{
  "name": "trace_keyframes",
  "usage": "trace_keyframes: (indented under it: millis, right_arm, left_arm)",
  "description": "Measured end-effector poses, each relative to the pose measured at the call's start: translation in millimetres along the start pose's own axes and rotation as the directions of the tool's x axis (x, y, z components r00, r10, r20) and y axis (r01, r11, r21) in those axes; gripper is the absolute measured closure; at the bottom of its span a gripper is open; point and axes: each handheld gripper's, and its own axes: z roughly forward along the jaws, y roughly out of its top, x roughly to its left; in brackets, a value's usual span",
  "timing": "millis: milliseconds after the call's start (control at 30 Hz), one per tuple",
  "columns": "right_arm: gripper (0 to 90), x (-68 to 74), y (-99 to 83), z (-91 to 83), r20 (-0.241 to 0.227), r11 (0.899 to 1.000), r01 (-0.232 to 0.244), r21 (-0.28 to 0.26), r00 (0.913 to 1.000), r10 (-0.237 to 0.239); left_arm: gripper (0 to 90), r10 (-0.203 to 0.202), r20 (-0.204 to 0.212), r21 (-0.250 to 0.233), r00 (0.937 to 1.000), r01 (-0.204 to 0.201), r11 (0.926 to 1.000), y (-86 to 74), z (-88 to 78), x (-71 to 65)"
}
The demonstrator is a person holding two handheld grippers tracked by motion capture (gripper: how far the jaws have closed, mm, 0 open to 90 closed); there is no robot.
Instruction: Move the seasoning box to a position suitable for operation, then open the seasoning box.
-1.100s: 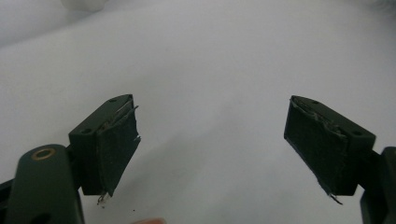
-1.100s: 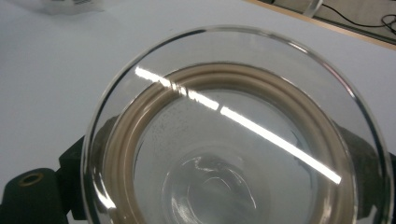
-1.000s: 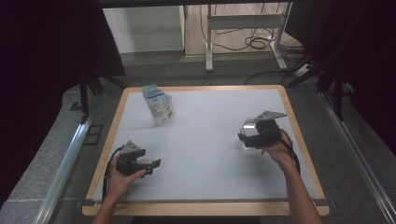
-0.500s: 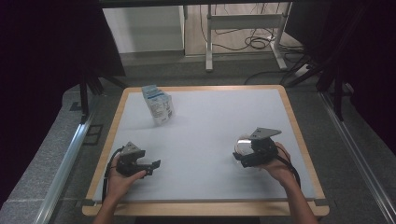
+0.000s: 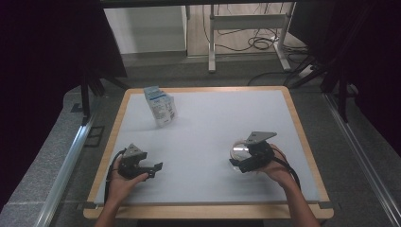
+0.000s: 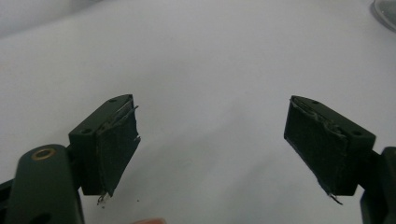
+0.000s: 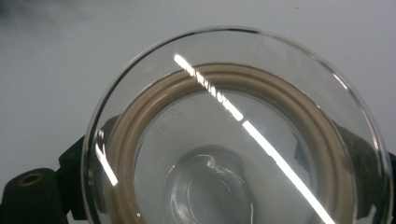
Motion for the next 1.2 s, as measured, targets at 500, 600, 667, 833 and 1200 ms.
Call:
trace_keyframes:
  millis: [500, 600, 667, 833, 1200]
  right_arm:
    - [2.8, -6.5, 1.8, -13.2, 0.005, 0.992, -0.078, -0.102, 0.9969, 0.079]
    - [4.4, -4.7, 0.3, -26.2, 0.017, 0.984, -0.090, -0.156, 0.9955, 0.093]
    - [10.4, -5.9, -3.3, -37.3, -0.007, 0.970, -0.113, -0.214, 0.9934, 0.115]
    - [33.4, -10.7, -15.1, -65.7, 0.046, 0.926, -0.191, -0.326, 0.9750, 0.217]
    - [90.0, 5.7, -30.2, -93.3, 0.183, 0.919, -0.172, -0.356, 0.9510, 0.249]
  left_arm:
    - [17.5, 0.016, 0.005, 0.002, 0.9999, -0.016, 0.9999, 1.4, 0.0, -3.3]
    - [17.6, 0.020, 0.001, 0.001, 0.9998, -0.020, 0.9998, 1.2, 0.0, -3.6]
    - [17.6, 0.019, 0.000, 0.000, 0.9998, -0.019, 0.9998, 1.1, -0.1, -3.4]
    - [17.9, 0.015, 0.002, -0.009, 0.9999, -0.015, 0.9998, 1.2, -1.0, -2.3]
    - [21.0, 0.034, 0.005, -0.058, 0.9994, -0.034, 0.9978, 4.0, -5.4, -8.5]
